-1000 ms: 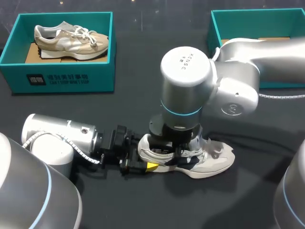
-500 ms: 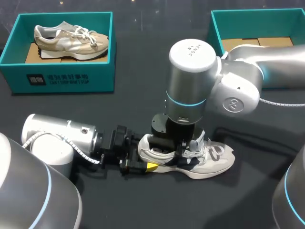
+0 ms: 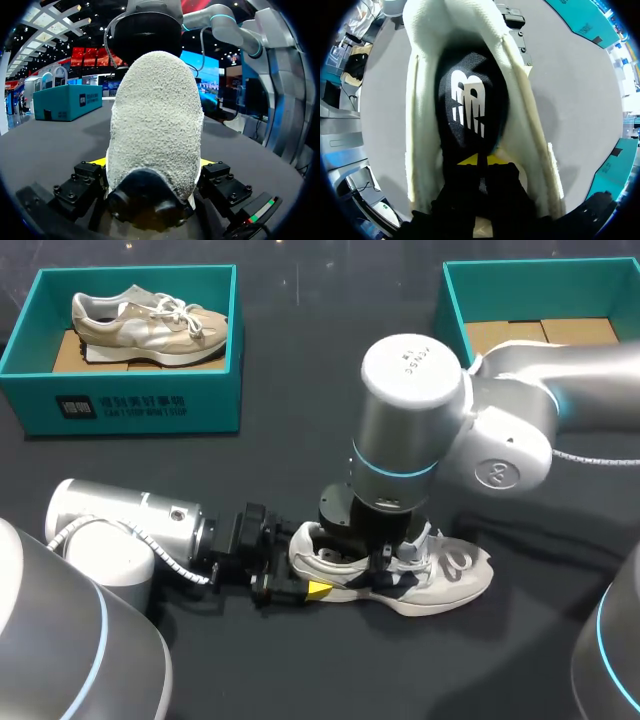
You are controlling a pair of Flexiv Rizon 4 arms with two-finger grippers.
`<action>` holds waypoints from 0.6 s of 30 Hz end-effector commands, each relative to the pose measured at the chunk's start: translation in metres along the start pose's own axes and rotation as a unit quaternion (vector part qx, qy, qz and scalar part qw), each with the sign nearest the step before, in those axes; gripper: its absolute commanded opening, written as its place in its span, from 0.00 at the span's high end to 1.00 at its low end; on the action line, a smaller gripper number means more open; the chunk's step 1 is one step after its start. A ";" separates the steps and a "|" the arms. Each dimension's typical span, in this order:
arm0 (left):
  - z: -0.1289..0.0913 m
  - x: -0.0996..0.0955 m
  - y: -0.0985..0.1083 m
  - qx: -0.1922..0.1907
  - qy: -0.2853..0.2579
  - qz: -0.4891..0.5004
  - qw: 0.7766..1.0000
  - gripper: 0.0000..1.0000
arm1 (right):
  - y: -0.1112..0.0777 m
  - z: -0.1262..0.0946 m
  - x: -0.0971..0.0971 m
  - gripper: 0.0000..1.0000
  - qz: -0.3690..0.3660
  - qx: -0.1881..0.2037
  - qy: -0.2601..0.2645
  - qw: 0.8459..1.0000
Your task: Take the shoe out of the shoebox, open the shoe tongue, remove and reinsert the insole, then place the shoe into the shoebox
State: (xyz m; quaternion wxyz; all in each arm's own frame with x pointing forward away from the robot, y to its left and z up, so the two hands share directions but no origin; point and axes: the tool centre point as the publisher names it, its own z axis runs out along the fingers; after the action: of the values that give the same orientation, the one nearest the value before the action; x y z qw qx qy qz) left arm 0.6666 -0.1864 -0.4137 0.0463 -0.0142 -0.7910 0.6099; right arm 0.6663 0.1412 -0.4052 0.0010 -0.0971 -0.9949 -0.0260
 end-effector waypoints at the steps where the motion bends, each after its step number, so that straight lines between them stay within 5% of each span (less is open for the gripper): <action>1: 0.002 -0.002 0.002 -0.001 -0.001 0.000 1.000 1.00 | -0.014 0.005 0.019 1.00 -0.004 -0.042 -0.040 0.998; 18: 0.002 -0.002 0.002 -0.001 -0.001 0.000 1.000 1.00 | -0.024 -0.031 0.015 1.00 -0.069 -0.150 -0.144 0.976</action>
State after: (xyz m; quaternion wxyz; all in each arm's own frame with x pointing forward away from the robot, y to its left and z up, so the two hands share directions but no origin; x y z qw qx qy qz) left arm 0.6664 -0.1868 -0.4131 0.0461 -0.0144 -0.7908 0.6102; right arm 0.6571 0.1336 -0.3809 -0.1423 -0.0375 -0.9820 -0.1182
